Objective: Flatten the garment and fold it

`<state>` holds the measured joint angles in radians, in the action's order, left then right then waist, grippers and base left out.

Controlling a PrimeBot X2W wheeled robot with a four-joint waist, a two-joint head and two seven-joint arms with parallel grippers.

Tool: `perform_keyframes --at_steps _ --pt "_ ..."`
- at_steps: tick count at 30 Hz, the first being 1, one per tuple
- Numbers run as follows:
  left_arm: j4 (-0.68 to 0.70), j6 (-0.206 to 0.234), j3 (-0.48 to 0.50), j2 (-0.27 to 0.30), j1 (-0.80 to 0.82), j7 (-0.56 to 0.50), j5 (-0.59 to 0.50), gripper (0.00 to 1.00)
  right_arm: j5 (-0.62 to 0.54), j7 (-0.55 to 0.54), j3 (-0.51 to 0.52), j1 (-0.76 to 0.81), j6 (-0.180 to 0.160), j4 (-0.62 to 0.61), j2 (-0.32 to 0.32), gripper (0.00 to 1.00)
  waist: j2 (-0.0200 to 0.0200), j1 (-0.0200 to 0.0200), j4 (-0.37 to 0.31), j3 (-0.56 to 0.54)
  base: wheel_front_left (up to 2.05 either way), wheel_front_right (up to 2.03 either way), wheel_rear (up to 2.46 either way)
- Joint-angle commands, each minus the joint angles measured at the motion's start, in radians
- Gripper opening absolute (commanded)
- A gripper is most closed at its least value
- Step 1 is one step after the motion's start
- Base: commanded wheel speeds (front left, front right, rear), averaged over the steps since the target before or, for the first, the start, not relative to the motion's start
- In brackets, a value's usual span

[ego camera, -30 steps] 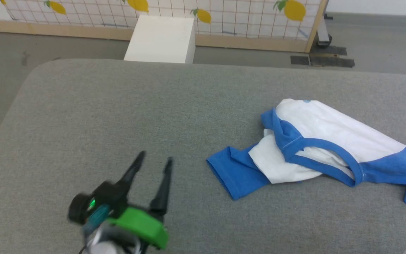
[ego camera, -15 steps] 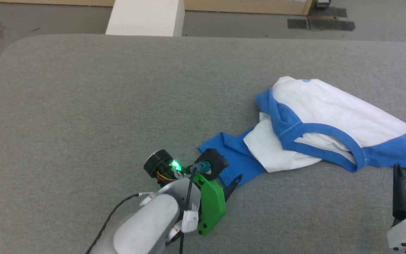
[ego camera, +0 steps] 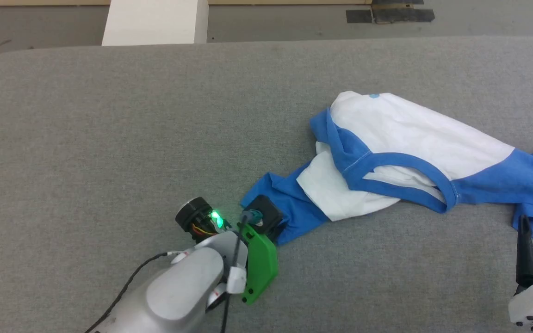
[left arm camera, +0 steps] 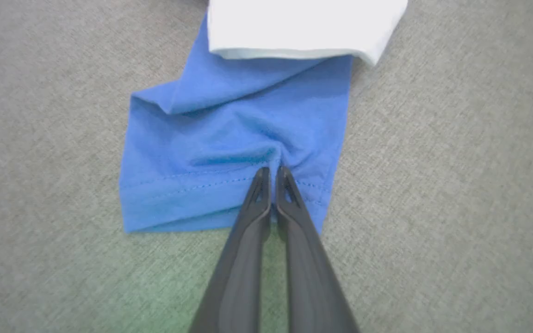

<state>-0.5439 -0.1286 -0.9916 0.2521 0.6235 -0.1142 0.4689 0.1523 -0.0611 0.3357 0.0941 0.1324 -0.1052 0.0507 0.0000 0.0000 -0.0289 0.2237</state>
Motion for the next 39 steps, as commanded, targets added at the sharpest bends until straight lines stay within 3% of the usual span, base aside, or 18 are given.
perform_keyframes --at_steps 1,4,8,12,18,22,25,26,27,32,39 --pt "-0.012 -0.002 0.004 0.006 0.004 0.029 0.011 0.00 0.009 0.006 -0.001 -0.003 -0.002 0.004 0.000 1.00 0.0000 0.0000 0.021 -0.029 0.00 0.00 0.00" --pt "0.000 0.013 0.047 0.011 0.005 0.097 0.035 0.00 0.010 0.005 -0.006 0.008 -0.002 0.006 0.000 1.00 0.0000 0.0000 0.039 -0.060 0.00 0.00 0.00" --pt "0.073 0.076 0.151 0.060 -0.010 0.184 0.088 0.00 0.006 -0.005 -0.008 0.028 -0.002 0.000 0.000 1.00 0.0000 0.0000 0.063 -0.101 0.00 0.00 0.00" --pt "0.223 0.183 0.302 0.200 -0.048 0.248 0.134 0.00 0.002 -0.020 -0.002 0.044 -0.002 -0.019 0.000 1.00 0.0000 0.0000 0.079 -0.125 0.00 0.00 0.00" --pt "0.496 0.363 0.490 0.417 -0.227 0.238 0.201 0.00 0.008 -0.030 0.019 0.059 -0.002 -0.035 0.000 1.00 0.0000 0.0000 0.095 -0.123 0.00 0.00 0.00" --pt "0.577 0.485 0.563 0.491 -0.400 0.232 0.231 0.00 0.019 -0.032 0.018 0.063 -0.002 -0.022 0.000 1.00 0.0000 0.0000 0.095 -0.117 0.00 0.00 0.00" --pt "0.581 0.533 0.563 0.489 -0.525 0.221 0.262 0.02 0.023 -0.033 0.015 0.066 -0.002 -0.010 0.000 1.00 0.0000 0.0000 0.092 -0.115 0.00 0.00 0.00" --pt "0.575 0.544 0.563 0.474 -0.563 0.229 0.277 0.86 0.023 -0.033 0.013 0.066 -0.002 -0.007 0.000 1.00 0.0000 0.0000 0.091 -0.114 0.00 0.00 0.00" --pt "0.568 0.548 0.565 0.459 -0.584 0.239 0.290 1.00 0.023 -0.033 0.012 0.066 -0.002 -0.006 0.000 1.00 0.0000 0.0000 0.089 -0.113 0.00 0.00 0.00" --pt "0.585 0.543 0.584 0.377 -0.604 0.307 0.334 1.00 0.015 -0.039 0.014 0.061 -0.002 -0.004 0.000 1.00 0.0000 0.0000 0.089 -0.112 0.00 0.00 0.00" --pt "0.695 0.476 0.542 0.374 -0.426 0.311 0.258 1.00 0.012 -0.045 0.013 0.047 -0.002 -0.014 0.000 1.00 0.0000 0.0000 0.089 -0.092 0.00 0.00 0.00"
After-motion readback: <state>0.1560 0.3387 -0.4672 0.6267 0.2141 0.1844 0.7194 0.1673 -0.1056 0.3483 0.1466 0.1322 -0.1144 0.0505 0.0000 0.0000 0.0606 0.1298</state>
